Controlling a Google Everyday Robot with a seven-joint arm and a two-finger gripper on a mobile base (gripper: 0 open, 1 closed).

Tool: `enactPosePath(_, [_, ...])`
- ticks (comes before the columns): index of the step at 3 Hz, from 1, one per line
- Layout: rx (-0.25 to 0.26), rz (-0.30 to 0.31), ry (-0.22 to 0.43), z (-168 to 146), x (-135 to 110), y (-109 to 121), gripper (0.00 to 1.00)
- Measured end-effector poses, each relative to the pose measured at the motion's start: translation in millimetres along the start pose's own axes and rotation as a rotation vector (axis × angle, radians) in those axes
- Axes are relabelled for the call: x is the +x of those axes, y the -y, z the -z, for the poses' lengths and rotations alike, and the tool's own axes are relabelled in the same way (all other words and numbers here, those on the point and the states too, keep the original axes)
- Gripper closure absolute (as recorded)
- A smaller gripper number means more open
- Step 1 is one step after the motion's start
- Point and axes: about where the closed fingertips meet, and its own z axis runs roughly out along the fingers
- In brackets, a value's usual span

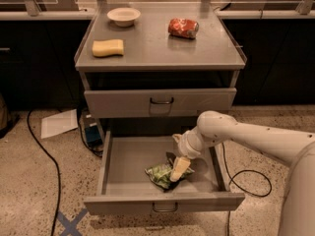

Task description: Pick green jalapeno chip bag from middle drawer and place on counter

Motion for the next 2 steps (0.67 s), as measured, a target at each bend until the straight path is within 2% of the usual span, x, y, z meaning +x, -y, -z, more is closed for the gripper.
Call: enactPosePath(2, [-0.085,-0.051,0.019,-81.9,12.0,-39.5,0.00])
